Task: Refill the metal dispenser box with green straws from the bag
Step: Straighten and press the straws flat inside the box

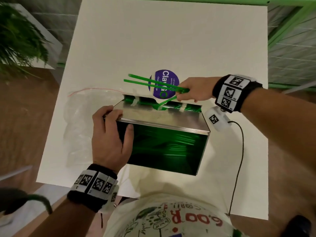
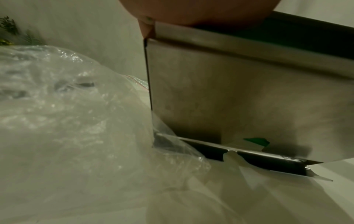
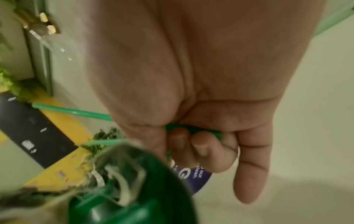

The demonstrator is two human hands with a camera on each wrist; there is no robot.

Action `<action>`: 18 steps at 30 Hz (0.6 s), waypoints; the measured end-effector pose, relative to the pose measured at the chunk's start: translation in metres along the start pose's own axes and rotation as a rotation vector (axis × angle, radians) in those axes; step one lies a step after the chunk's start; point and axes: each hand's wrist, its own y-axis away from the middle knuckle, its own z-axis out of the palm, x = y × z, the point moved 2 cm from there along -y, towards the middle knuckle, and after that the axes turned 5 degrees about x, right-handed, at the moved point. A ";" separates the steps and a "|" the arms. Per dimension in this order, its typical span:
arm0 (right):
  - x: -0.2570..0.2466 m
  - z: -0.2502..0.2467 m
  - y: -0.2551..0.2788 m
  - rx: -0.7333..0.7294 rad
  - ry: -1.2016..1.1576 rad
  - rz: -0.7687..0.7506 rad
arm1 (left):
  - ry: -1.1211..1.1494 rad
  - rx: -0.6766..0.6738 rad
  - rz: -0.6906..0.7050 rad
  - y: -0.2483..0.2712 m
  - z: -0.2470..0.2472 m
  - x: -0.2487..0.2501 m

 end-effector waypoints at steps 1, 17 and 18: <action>0.002 -0.002 0.003 0.031 0.026 0.000 | -0.004 0.002 0.004 0.000 0.000 0.000; 0.031 -0.032 0.178 0.598 -0.661 0.141 | -0.111 -0.218 -0.136 -0.091 0.028 0.017; 0.011 -0.023 0.181 0.557 -0.689 0.075 | -0.072 -0.256 -0.194 -0.095 0.028 0.015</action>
